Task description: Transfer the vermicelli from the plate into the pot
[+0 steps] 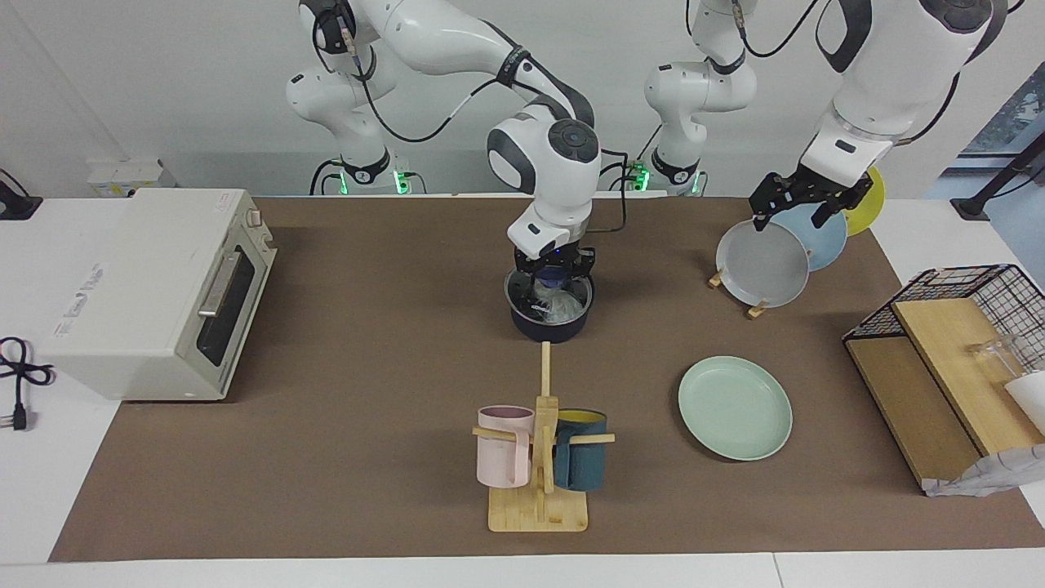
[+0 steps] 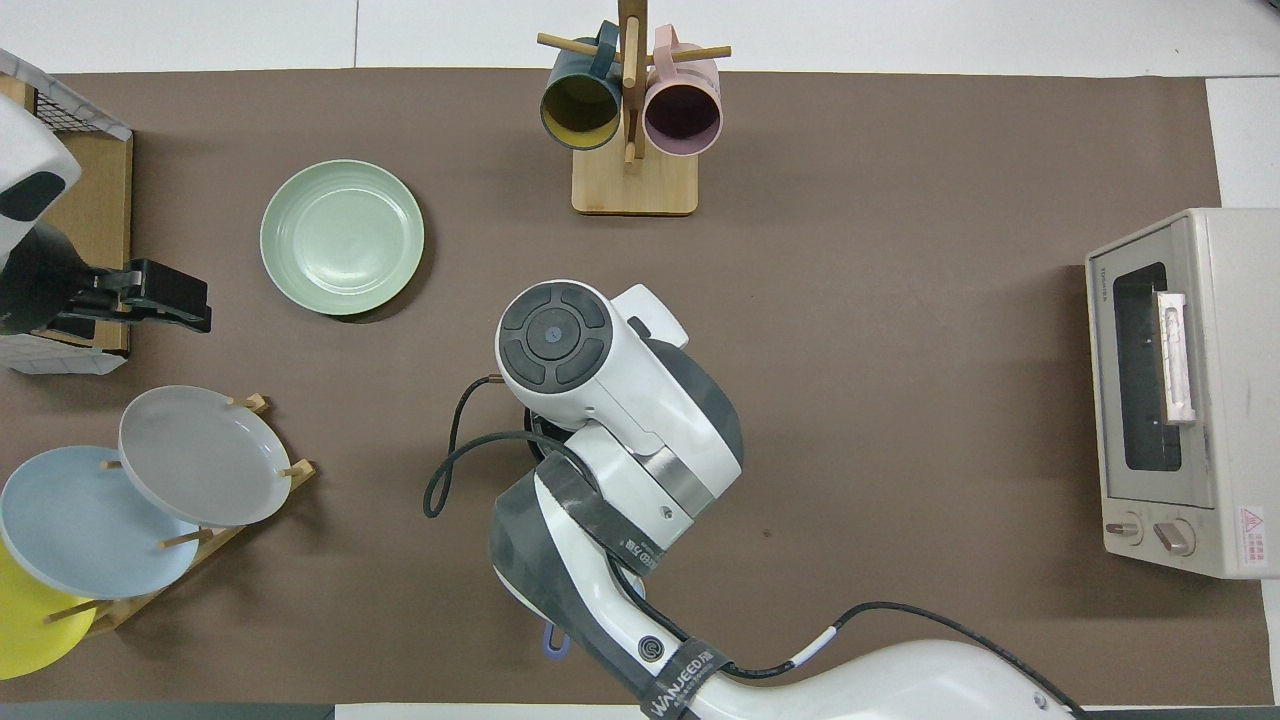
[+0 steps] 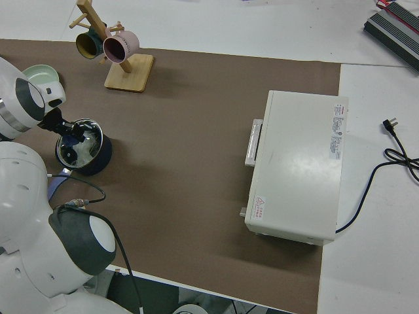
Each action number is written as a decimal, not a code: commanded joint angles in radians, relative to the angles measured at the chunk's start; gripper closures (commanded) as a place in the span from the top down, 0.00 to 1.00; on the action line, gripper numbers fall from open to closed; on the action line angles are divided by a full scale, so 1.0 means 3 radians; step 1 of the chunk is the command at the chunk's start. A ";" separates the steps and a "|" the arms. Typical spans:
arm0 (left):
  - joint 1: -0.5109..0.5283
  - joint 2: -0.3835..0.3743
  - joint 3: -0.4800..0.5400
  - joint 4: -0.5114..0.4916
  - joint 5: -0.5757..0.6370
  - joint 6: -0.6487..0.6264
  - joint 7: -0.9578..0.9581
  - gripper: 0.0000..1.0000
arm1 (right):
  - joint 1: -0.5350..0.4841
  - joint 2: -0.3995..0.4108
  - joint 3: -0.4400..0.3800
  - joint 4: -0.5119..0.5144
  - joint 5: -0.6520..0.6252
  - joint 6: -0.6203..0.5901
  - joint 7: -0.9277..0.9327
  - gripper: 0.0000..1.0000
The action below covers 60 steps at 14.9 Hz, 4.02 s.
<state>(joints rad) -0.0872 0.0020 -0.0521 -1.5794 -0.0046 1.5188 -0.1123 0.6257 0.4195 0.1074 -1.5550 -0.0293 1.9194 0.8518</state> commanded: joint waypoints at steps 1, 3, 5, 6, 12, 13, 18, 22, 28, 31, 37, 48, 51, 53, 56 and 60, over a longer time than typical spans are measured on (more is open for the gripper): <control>0.0030 -0.0089 -0.0005 -0.0104 -0.0041 0.0046 -0.0019 1.00 | -0.0025 -0.0094 0.0026 -0.0119 -0.0015 0.0091 0.0121 0.00; 0.0030 -0.0094 -0.0005 -0.0104 -0.0041 0.0035 -0.0019 1.00 | -0.0035 -0.0094 0.0026 -0.0114 -0.0005 0.0086 0.0121 0.00; 0.0030 -0.0104 -0.0005 -0.0104 -0.0036 0.0035 -0.0019 1.00 | -0.0061 -0.0094 0.0026 -0.0104 0.0076 0.0070 0.0121 0.00; 0.0030 -0.0099 -0.0005 -0.0104 -0.0041 0.0035 -0.0024 1.00 | -0.0071 -0.0094 0.0026 -0.0109 0.0107 0.0080 0.0121 0.00; 0.0132 -0.0099 -0.0026 -0.0099 -0.0015 0.0046 0.0169 1.00 | -0.0081 -0.0089 0.0026 -0.0104 0.0209 0.0080 0.0121 0.00; 0.0137 -0.0099 -0.0026 -0.0094 -0.0015 0.0046 0.0205 1.00 | -0.0101 -0.0089 0.0026 -0.0104 0.0261 0.0091 0.0121 0.00; 0.0178 -0.0083 -0.0036 -0.0084 -0.0010 0.0061 0.0313 1.00 | -0.0087 -0.0094 0.0021 -0.0129 0.0261 0.0101 0.0111 0.00; 0.0178 -0.0094 -0.0036 -0.0089 -0.0010 0.0066 0.0303 1.00 | -0.0086 -0.0094 0.0021 -0.0145 0.0261 0.0126 0.0116 0.00; 0.0178 -0.0104 -0.0031 -0.0099 -0.0015 0.0041 0.0293 1.00 | -0.0086 -0.0100 0.0021 -0.0186 0.0256 0.0193 0.0121 1.00; 0.0178 -0.0104 -0.0036 -0.0099 -0.0010 0.0041 0.0293 1.00 | -0.0117 -0.0160 0.0000 -0.0135 0.0210 0.0132 0.0081 1.00; 0.0173 -0.0104 -0.0031 -0.0099 -0.0015 0.0041 0.0293 1.00 | -0.0719 -0.0559 -0.0020 0.0120 0.0190 -0.0445 -0.0797 1.00; 0.0178 -0.0104 -0.0036 -0.0099 -0.0010 0.0041 0.0293 1.00 | -0.1988 -0.1081 -0.0025 0.0260 0.0006 -0.1499 -0.2374 1.00; 0.0178 -0.0104 -0.0031 -0.0099 -0.0015 0.0041 0.0293 1.00 | -0.2197 -0.1132 -0.0015 0.0168 0.0046 -0.1592 -0.2572 1.00; 0.0178 -0.0104 -0.0031 -0.0099 -0.0010 0.0041 0.0293 1.00 | -0.2213 -0.1168 -0.0025 0.0096 0.0046 -0.1582 -0.2757 1.00; 0.0178 -0.0104 -0.0036 -0.0099 -0.0010 0.0041 0.0293 1.00 | -0.1989 -0.1449 -0.0245 -0.0292 0.0041 -0.1439 -0.2768 1.00; 0.0178 -0.0104 -0.0031 -0.0099 -0.0010 0.0041 0.0293 1.00 | -0.1983 -0.1551 -0.0281 -0.0446 0.0041 -0.1316 -0.2778 1.00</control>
<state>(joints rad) -0.0479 -0.0017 -0.0531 -1.5794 -0.0045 1.5197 -0.0384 0.0234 0.0053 0.0350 -1.6169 -0.0143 1.4824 0.0428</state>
